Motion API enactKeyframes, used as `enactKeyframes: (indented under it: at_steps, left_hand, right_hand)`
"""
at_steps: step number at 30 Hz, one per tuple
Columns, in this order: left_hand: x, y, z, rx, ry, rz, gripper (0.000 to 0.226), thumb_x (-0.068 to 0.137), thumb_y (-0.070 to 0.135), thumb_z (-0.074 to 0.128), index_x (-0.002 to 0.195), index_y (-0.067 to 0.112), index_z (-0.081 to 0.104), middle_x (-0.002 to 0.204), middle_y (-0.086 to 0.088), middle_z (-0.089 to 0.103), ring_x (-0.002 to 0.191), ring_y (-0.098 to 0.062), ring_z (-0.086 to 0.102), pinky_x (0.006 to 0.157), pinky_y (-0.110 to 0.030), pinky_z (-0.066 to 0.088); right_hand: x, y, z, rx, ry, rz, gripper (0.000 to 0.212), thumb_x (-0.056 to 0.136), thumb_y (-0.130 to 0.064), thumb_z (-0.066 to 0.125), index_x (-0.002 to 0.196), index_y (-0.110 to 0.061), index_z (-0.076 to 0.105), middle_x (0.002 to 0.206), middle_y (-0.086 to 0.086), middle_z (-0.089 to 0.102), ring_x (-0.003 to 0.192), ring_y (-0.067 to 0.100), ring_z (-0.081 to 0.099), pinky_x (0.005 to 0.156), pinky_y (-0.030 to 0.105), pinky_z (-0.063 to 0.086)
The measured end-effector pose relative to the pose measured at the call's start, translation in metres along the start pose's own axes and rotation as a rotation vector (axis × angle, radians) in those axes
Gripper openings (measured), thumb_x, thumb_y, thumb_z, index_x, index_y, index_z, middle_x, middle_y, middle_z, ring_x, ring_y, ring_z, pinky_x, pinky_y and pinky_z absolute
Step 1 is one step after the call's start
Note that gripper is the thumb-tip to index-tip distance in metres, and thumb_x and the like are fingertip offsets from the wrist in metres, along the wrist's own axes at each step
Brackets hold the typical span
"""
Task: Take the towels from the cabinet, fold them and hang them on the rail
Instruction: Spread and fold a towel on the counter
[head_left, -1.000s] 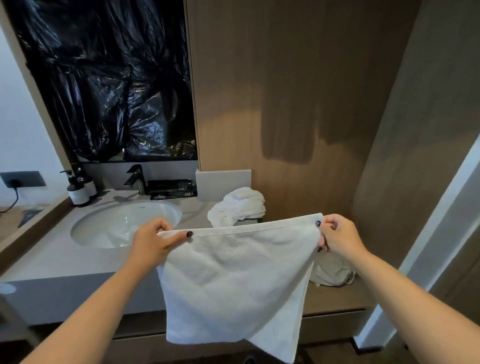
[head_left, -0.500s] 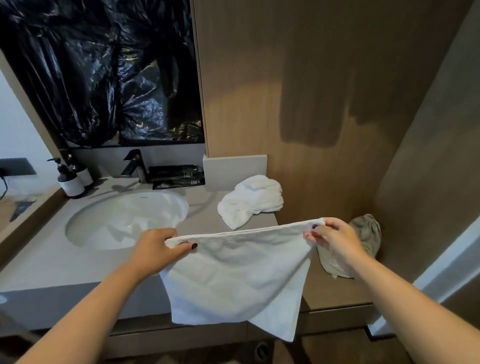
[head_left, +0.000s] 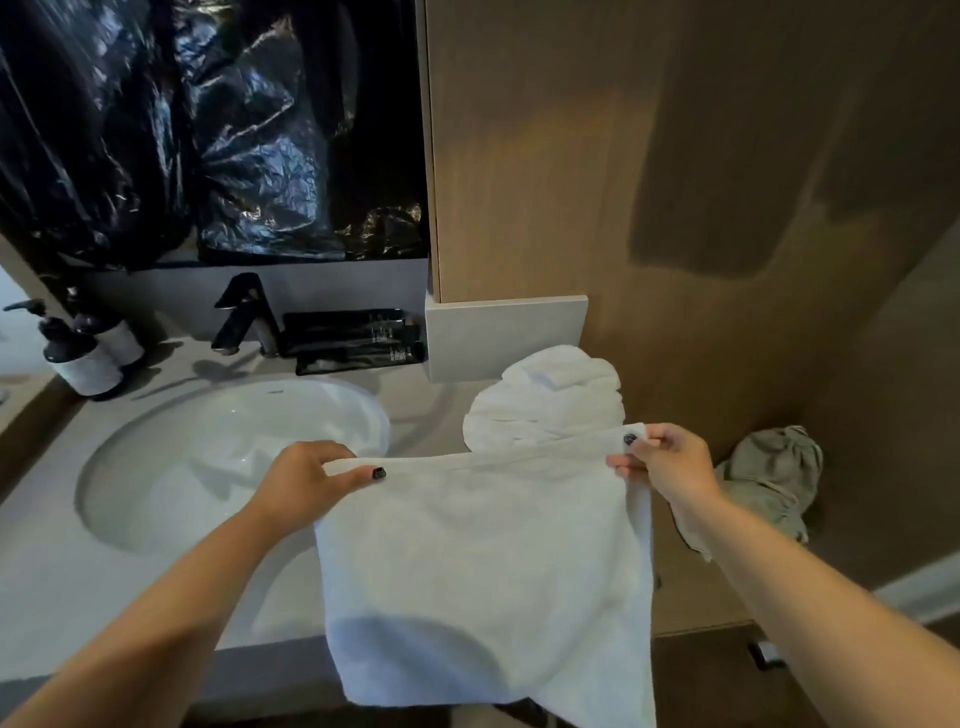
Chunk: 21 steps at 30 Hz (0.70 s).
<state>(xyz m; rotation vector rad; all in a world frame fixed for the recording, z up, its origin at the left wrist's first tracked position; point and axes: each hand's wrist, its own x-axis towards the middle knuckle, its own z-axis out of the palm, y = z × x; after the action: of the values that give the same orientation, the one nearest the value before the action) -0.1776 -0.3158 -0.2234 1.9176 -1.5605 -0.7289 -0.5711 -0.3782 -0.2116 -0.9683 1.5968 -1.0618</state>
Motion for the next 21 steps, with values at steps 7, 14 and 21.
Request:
enactKeyframes:
  at_steps: [7, 14, 21]
  left_hand:
    - [0.057, -0.023, 0.011, 0.141, 0.136, 0.004, 0.027, 0.082, 0.044, 0.076, 0.078, 0.018, 0.072, 0.083, 0.004, 0.065, 0.08, -0.017, 0.059, 0.074, -0.032, 0.046]
    - [0.091, -0.058, 0.032, 0.259, 0.02, -0.037, 0.034, 0.083, 0.064, 0.057, 0.076, 0.033, 0.068, 0.086, 0.006, 0.06, 0.088, -0.018, 0.056, 0.075, -0.033, 0.044]
    - [0.092, -0.065, 0.059, 0.388, 0.062, -0.141, 0.047, 0.087, 0.043, 0.068, 0.122, 0.013, 0.06, 0.124, -0.01, 0.054, 0.109, -0.034, 0.058, 0.091, -0.043, 0.046]
  right_hand:
    - [0.042, 0.001, 0.045, 0.044, 0.077, -0.037, 0.004, 0.093, -0.003, 0.064, 0.095, -0.006, 0.061, 0.094, 0.016, 0.071, 0.078, 0.017, 0.072, 0.072, 0.025, 0.06]
    - [0.084, 0.019, 0.073, -0.099, 0.132, -0.047, 0.012, 0.087, -0.007, 0.07, 0.083, -0.018, 0.065, 0.085, 0.008, 0.073, 0.088, 0.026, 0.072, 0.091, 0.048, 0.056]
    - [0.074, 0.035, 0.094, -0.428, 0.16, -0.365, 0.052, 0.081, 0.008, 0.062, 0.128, -0.01, 0.049, 0.133, 0.016, 0.045, 0.114, 0.024, 0.05, 0.092, 0.026, 0.044]
